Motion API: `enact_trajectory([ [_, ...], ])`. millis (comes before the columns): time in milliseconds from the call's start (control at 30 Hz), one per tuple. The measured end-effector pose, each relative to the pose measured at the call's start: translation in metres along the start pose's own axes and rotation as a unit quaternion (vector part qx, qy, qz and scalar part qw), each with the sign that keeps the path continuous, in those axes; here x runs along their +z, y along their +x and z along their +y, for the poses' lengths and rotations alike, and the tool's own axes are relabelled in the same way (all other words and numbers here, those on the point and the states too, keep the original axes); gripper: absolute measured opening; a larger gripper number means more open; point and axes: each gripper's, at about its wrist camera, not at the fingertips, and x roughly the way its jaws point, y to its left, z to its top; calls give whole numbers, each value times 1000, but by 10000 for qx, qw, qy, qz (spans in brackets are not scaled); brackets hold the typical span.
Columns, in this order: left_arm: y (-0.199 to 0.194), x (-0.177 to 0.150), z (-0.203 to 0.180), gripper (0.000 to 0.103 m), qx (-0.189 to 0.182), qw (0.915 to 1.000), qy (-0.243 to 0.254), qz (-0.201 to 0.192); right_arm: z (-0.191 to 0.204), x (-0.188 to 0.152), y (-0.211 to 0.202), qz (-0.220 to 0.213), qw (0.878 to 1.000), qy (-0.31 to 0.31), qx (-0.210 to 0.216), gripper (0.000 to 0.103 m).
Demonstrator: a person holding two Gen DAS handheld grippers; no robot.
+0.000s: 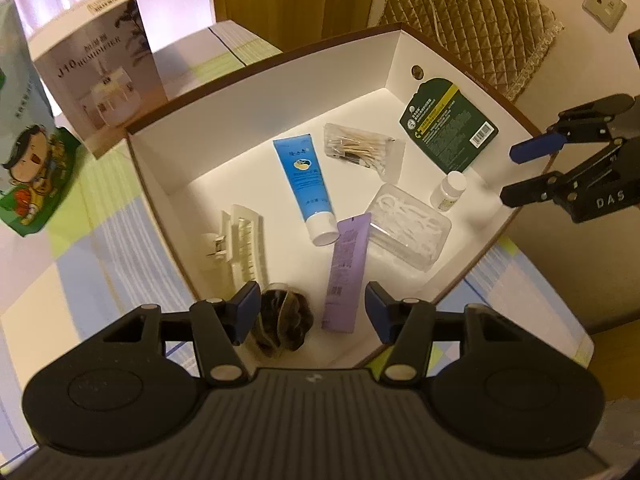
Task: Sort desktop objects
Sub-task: 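Open the left gripper to drop the purple tube while the right releases the white bottle, then withdraw both tools from the box toward the red candy and green lip balm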
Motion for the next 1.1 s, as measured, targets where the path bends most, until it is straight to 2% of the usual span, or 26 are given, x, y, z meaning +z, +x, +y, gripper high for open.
enact_trajectory([
  [100, -9, -7, -5, 55, 169, 9997, 133, -78, 8, -4, -5, -55, 10000, 8, -29, 63],
  [533, -48, -49, -4, 59, 286, 9990, 162, -290, 61, -22, -15, -238, 9996, 34, 127, 63],
  [833, -72, -89, 20, 60, 481, 9982, -67, -349, 124, -28, -2, -244, 9985, -249, 415, 63],
  [1100, -88, -150, 65, 61, 1051, 9937, -354, -166, 194, -34, 28, -266, 9947, -728, 673, 63],
])
